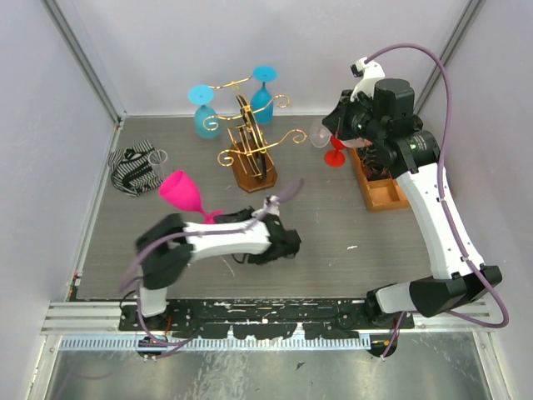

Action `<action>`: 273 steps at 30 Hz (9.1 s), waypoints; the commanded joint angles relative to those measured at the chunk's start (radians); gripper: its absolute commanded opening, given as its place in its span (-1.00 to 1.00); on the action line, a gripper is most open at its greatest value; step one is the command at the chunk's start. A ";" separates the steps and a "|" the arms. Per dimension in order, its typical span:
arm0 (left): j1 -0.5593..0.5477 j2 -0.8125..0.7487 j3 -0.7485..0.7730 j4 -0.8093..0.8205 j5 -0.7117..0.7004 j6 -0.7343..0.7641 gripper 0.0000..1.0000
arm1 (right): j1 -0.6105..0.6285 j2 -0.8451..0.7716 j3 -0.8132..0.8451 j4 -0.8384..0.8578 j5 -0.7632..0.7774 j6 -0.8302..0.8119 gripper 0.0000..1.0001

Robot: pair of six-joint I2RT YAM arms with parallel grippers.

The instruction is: Take the wine glass off the wine glass rack

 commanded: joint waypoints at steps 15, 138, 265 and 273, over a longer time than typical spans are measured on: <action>-0.182 0.512 0.146 -0.337 -0.246 -0.604 -1.00 | 0.004 -0.014 0.034 0.079 0.007 -0.013 -0.99; 0.890 -0.284 0.706 0.835 1.934 -0.225 0.96 | 0.295 -0.072 0.176 -0.037 -0.555 -0.976 -0.99; 0.451 -0.645 -1.013 2.355 0.324 0.615 -0.27 | -0.118 0.945 0.813 0.565 -0.342 0.700 0.45; 0.423 -0.438 -1.052 2.696 0.259 0.752 -0.18 | -0.121 0.982 0.814 0.603 -0.367 0.709 0.42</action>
